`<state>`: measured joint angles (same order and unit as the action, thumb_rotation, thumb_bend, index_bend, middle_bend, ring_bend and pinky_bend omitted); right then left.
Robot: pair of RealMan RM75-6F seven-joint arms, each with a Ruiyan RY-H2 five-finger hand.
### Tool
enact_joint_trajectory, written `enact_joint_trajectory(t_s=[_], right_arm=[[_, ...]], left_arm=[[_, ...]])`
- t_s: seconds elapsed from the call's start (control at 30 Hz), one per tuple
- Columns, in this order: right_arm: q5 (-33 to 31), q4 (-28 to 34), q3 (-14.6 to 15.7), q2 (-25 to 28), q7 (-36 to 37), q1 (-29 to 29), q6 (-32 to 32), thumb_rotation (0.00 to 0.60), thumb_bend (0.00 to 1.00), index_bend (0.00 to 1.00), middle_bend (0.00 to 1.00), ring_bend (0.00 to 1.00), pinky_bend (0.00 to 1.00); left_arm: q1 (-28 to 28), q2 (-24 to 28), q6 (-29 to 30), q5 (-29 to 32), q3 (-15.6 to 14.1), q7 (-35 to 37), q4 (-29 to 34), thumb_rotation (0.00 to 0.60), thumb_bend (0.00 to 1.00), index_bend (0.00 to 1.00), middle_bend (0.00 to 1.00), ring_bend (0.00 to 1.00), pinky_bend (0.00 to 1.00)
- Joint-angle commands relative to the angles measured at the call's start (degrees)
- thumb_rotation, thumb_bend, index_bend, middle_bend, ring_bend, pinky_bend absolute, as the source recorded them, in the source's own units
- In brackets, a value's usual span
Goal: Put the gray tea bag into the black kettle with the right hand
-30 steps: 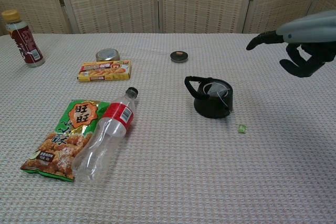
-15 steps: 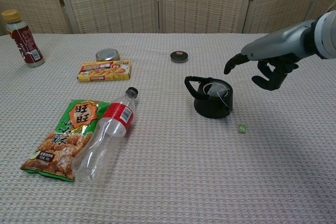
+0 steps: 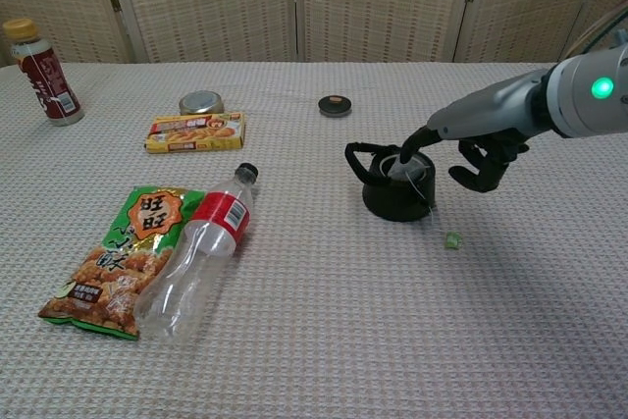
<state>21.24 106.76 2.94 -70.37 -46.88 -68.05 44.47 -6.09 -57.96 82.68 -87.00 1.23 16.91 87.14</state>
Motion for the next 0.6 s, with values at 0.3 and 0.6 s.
enact_joint_trajectory(t_s=[0.3,0.6], right_arm=[[-1.1,-3.8,2.7,-3.3,1.3,-2.4,-1.0,0.600,0.67,0.13,0.05,0.64,0.82],[-2.3,-7.3,4.8,-5.8,2.7,-3.8,-2.9,0.600,0.67,0.13,0.05,0.64,0.82]], left_arm=[[0.0,0.1,0.1,-0.2,-0.1,0.9,-0.4,0.600,0.12,0.00,0.00,0.00,0.11],[-0.1,0.1,-0.1,-0.2,-0.1,1.3,-0.5,0.600,0.12,0.00,0.00,0.00,0.11]])
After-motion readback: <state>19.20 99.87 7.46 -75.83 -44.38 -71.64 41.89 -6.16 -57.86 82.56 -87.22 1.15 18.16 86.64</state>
